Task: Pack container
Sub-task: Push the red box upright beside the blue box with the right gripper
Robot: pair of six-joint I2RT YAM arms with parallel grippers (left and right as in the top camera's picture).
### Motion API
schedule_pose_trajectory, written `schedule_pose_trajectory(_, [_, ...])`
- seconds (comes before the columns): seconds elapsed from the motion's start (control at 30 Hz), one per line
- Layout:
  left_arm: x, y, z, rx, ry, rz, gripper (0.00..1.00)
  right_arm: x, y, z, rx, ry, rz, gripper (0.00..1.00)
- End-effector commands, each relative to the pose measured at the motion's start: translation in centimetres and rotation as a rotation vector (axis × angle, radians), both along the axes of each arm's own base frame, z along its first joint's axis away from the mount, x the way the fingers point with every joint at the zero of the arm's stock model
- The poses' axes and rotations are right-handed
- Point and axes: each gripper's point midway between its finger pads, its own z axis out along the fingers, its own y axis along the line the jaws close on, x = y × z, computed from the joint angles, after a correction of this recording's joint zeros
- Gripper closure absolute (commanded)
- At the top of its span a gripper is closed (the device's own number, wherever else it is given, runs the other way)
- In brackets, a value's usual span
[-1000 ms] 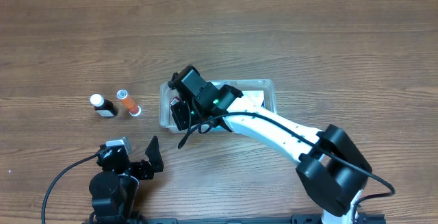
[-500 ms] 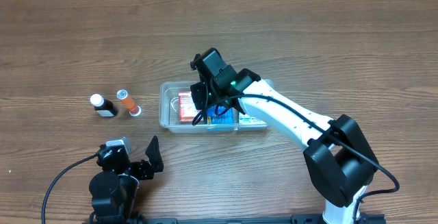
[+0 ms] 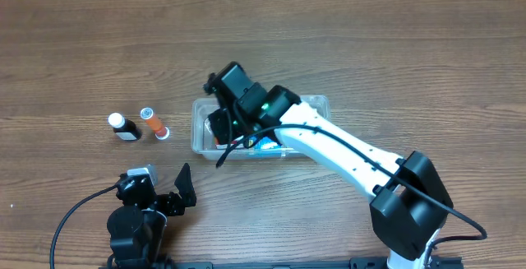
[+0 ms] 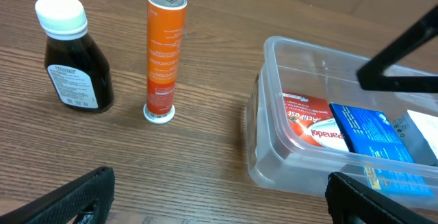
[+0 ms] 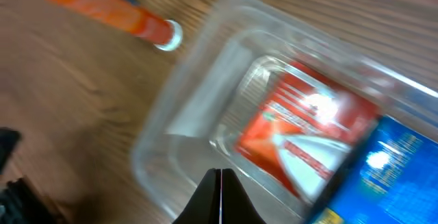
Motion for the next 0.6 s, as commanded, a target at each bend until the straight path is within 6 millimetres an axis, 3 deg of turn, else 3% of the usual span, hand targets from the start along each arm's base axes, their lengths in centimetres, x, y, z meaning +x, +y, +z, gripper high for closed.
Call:
schedule_pose_trajectory(0.0, [0.0,0.4,0.1,0.017,-0.009,0.015,0.0,0.9,1.2,-1.0,0.018,-0.001,-0.001,0.96])
schedule_pose_trajectory(0.1, [0.0,0.4,0.1,0.017,-0.009,0.014,0.0,1.7,1.5,-3.1,0.008,0.02,-0.023,0.96])
schedule_pose_trajectory(0.27, [0.0,0.4,0.1,0.017,-0.009,0.014,0.0,2.9,1.6,-4.6,0.012,0.016,-0.038,0.96])
schedule_pose_trajectory(0.57, [0.0,0.4,0.1,0.017,-0.009,0.015,0.0,3.3,0.4,-7.9,-0.06,0.053,-0.065,0.96])
